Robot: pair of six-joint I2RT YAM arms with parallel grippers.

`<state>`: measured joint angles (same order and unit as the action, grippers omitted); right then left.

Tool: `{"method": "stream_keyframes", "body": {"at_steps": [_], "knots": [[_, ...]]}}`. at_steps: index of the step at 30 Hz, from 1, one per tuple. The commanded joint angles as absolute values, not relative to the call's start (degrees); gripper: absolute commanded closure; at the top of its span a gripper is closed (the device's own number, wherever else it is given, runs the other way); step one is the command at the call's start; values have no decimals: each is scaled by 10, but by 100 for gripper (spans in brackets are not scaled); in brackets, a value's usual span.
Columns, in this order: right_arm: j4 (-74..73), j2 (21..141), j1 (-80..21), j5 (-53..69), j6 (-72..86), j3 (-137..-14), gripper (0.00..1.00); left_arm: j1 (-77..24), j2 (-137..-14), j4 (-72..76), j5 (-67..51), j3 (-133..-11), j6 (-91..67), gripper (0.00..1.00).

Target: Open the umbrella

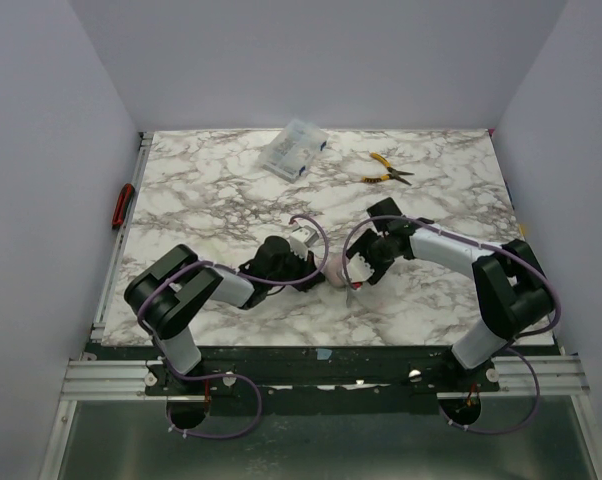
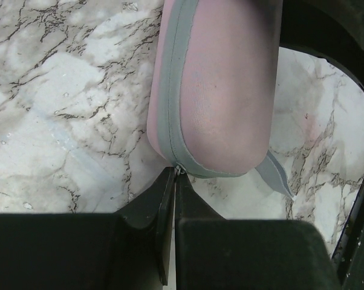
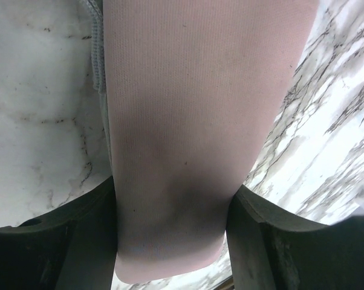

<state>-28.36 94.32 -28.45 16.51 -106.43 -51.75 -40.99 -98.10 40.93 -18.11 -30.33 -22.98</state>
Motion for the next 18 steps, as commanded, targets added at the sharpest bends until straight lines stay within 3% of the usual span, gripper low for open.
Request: {"method": "stream_keyframes", "body": {"at_steps": [1, 8, 12, 13, 15, 18], "knots": [[-495, 989, -290, 70, -1211, -446, 98, -385, -967, 383, -118, -300, -220, 100], [-451, 985, -291, 89, -1301, -449, 96, -400, -1009, 404, -154, -330, -219, 100], [-373, 981, -291, 162, -1280, -465, 77, -411, -1018, 401, -160, -338, -241, 100], [-367, 980, -290, 176, -1254, -476, 69, -411, -1018, 398, -156, -335, -252, 100], [-359, 976, -291, 202, -1164, -501, 36, -411, -1017, 403, -154, -325, -265, 100], [-362, 950, -285, 221, -1050, -520, 3, -411, -1012, 408, -151, -312, -282, 100]]}}
